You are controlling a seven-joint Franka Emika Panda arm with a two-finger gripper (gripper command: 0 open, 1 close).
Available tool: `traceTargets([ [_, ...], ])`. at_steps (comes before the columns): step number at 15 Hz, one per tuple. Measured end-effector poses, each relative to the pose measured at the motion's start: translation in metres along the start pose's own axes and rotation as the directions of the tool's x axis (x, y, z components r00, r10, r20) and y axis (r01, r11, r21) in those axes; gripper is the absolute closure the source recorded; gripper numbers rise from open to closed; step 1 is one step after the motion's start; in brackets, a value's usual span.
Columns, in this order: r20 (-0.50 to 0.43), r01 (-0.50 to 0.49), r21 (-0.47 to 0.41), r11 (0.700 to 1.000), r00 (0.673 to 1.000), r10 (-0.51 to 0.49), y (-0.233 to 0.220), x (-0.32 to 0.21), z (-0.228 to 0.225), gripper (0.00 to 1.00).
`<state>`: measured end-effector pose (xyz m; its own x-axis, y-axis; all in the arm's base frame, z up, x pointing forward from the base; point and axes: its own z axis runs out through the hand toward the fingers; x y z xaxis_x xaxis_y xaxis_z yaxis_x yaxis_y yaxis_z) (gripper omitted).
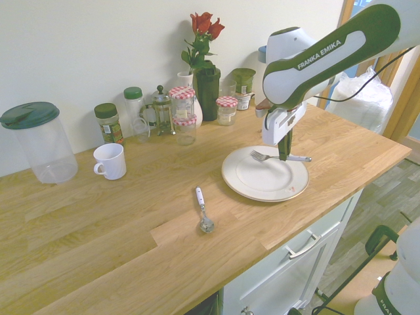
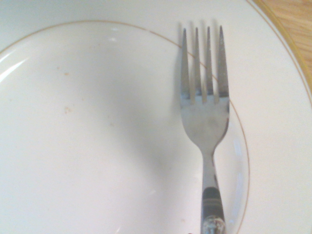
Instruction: Put the fork into the plate
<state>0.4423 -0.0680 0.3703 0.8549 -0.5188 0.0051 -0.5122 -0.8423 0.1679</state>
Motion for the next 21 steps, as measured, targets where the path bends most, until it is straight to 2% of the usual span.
traceTargets([
  [8, 0.029, -0.006, -0.026, 1.0, 1.0, 0.007, -0.029, 0.013, 0.018, 1.0],
  [9, 0.029, -0.008, -0.026, 1.0, 1.0, 0.009, -0.03, 0.014, 0.018, 0.0],
  [21, 0.028, -0.011, -0.031, 0.999, 1.0, 0.012, -0.029, 0.014, 0.019, 0.0],
])
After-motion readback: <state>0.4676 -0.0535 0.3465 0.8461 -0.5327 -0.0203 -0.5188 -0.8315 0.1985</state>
